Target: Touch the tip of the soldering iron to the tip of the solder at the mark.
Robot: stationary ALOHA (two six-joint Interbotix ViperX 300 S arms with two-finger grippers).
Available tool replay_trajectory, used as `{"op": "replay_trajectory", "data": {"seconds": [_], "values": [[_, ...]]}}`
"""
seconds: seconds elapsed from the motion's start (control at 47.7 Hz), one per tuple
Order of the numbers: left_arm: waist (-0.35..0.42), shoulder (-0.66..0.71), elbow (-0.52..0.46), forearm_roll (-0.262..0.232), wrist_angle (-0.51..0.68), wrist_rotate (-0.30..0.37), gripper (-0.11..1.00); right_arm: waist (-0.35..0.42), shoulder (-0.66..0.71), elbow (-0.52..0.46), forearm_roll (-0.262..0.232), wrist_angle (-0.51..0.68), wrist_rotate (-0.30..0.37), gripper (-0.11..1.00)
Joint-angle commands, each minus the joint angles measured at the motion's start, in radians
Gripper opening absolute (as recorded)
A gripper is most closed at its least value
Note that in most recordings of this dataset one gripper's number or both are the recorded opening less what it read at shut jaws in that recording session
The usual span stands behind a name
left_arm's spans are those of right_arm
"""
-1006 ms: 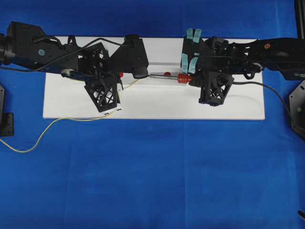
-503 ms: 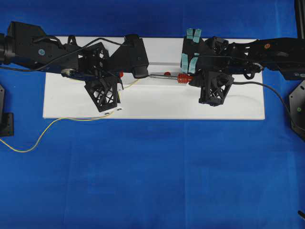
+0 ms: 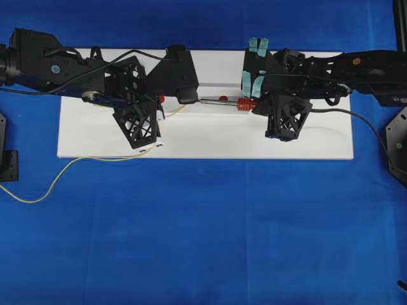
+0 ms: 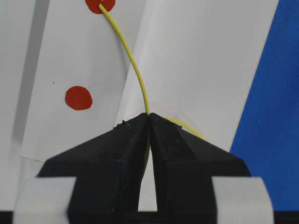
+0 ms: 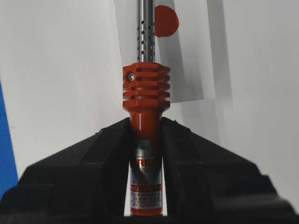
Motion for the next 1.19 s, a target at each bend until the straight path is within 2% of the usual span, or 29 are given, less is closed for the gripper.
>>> {"op": "replay_trajectory", "data": {"seconds": [0.0, 0.231, 0.377, 0.796, 1.027, 1.174], "values": [[0.002, -0.009, -0.023, 0.002, -0.003, 0.000, 0.02, -0.002, -0.009, -0.023, -0.002, -0.003, 0.002, 0.06], [0.002, -0.028, -0.015, 0.002, -0.002, 0.003, 0.02, -0.002, -0.009, -0.021, -0.002, -0.005, 0.002, 0.06], [0.003, -0.094, 0.006, 0.002, 0.025, 0.002, 0.02, -0.002, -0.009, -0.023, -0.002, -0.003, 0.002, 0.06], [0.003, -0.328, 0.160, 0.002, 0.023, -0.012, 0.02, -0.002, -0.009, -0.021, -0.002, -0.003, 0.002, 0.06], [0.003, -0.337, 0.170, 0.002, 0.012, -0.012, 0.02, -0.006, -0.021, -0.014, -0.003, -0.002, 0.002, 0.06], [0.002, -0.337, 0.169, 0.002, 0.012, -0.011, 0.02, -0.015, -0.101, 0.034, -0.003, -0.003, 0.002, 0.06]]}}
